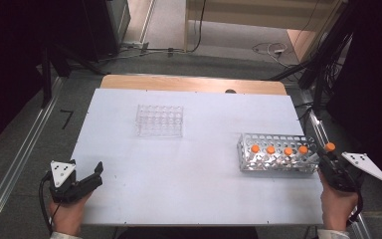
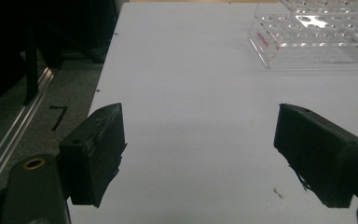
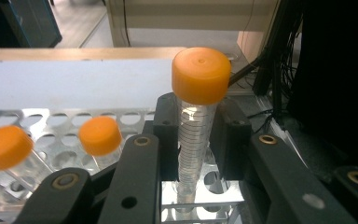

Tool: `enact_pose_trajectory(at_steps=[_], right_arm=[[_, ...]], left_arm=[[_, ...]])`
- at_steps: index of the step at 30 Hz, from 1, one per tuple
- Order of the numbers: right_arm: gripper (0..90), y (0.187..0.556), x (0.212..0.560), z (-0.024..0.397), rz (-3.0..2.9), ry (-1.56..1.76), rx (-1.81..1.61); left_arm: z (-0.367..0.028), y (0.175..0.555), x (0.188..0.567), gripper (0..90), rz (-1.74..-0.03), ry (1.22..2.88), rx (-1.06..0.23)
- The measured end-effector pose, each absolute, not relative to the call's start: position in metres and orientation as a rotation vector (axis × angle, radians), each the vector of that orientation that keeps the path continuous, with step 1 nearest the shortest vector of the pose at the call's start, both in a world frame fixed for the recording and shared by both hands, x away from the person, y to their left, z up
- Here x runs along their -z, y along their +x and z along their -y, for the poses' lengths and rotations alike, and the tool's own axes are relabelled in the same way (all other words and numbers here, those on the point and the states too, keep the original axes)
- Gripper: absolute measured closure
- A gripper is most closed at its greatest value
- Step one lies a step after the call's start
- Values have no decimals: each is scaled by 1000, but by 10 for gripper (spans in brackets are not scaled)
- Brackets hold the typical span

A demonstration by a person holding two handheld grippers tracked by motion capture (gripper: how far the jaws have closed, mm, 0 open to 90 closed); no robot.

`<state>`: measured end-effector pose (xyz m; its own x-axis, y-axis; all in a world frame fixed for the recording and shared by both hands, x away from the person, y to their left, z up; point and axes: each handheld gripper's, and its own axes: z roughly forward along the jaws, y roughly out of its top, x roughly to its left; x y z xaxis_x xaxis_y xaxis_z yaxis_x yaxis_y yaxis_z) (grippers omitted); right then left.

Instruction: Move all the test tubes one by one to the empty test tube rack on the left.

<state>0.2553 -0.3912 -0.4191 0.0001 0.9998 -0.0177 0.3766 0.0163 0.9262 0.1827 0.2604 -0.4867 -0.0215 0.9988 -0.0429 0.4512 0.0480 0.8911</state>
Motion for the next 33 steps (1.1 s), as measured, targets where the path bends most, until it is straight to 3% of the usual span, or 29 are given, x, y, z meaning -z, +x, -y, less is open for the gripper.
enact_pose_trajectory(at_steps=[11, 33], right_arm=[[713, 228, 390, 385, -1488, 1424, -1058], [712, 201, 405, 320, -1772, 1282, -1080]], left_arm=[[-261, 182, 487, 163, -1580, 1504, -926], [-258, 180, 486, 163, -1567, 1506, -921]])
